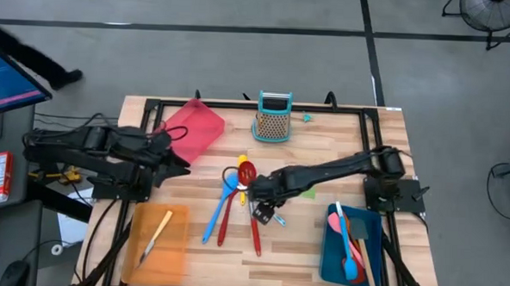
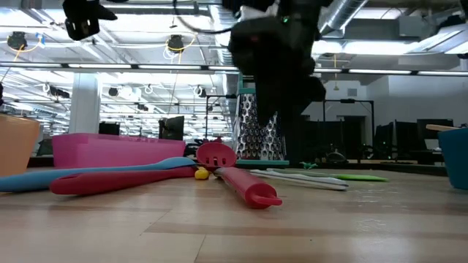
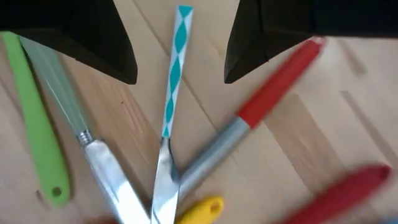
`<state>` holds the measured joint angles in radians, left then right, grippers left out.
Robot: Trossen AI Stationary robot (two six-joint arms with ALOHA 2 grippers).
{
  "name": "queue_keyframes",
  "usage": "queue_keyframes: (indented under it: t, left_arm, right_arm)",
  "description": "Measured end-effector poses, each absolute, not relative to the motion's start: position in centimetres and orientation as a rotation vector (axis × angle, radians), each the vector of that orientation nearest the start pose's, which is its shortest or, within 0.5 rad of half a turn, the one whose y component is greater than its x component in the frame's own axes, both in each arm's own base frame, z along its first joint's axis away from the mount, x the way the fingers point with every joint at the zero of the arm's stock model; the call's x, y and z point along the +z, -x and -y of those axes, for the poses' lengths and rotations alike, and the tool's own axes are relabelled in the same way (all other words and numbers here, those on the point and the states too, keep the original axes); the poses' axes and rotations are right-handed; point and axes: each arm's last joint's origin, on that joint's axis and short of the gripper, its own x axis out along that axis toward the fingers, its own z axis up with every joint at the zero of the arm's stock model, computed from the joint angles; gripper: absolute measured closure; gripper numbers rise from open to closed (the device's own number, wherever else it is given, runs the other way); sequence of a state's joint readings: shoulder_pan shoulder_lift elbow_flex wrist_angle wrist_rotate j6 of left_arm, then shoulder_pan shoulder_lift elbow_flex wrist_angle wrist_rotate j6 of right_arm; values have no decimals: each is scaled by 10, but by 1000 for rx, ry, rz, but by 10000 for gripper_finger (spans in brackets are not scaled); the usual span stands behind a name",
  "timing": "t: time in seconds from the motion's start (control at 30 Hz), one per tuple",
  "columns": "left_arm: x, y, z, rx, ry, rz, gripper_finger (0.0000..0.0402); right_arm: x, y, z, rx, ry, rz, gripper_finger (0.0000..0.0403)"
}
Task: Pick & Place Kitchen Items
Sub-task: Put the blue table knife into the orange bin
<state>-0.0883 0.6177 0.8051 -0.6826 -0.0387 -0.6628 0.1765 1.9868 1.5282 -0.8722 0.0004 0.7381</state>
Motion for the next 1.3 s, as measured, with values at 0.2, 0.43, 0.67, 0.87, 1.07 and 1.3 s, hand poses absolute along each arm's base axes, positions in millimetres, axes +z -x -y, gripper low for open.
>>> queue_keyframes:
  t: [0.2,0.43,0.67,0.87,1.07,1.3]
  left_arm:
    - [320,-109,8,122,616,-437,253]
    - [320,-108,7,137,611,-423,253]
    - [321,-109,7,135,605,-418,253]
    - [321,-109,7,134,605,-417,253]
    - [321,-109,7,134,605,-417,253]
    - [321,-109,7,132,605,-412,253]
  right_arm:
    - [166,-401,-78,-361,-444,-1413,164]
    - [148,-403,-77,-410,-429,-1459,174]
    - [140,-404,-78,-444,-437,-1466,275]
    - [133,-406,-79,-438,-449,-1483,355]
    - [143,-404,-74,-442,-494,-1464,386]
    - [192,-396,-68,-405,-544,-1355,377]
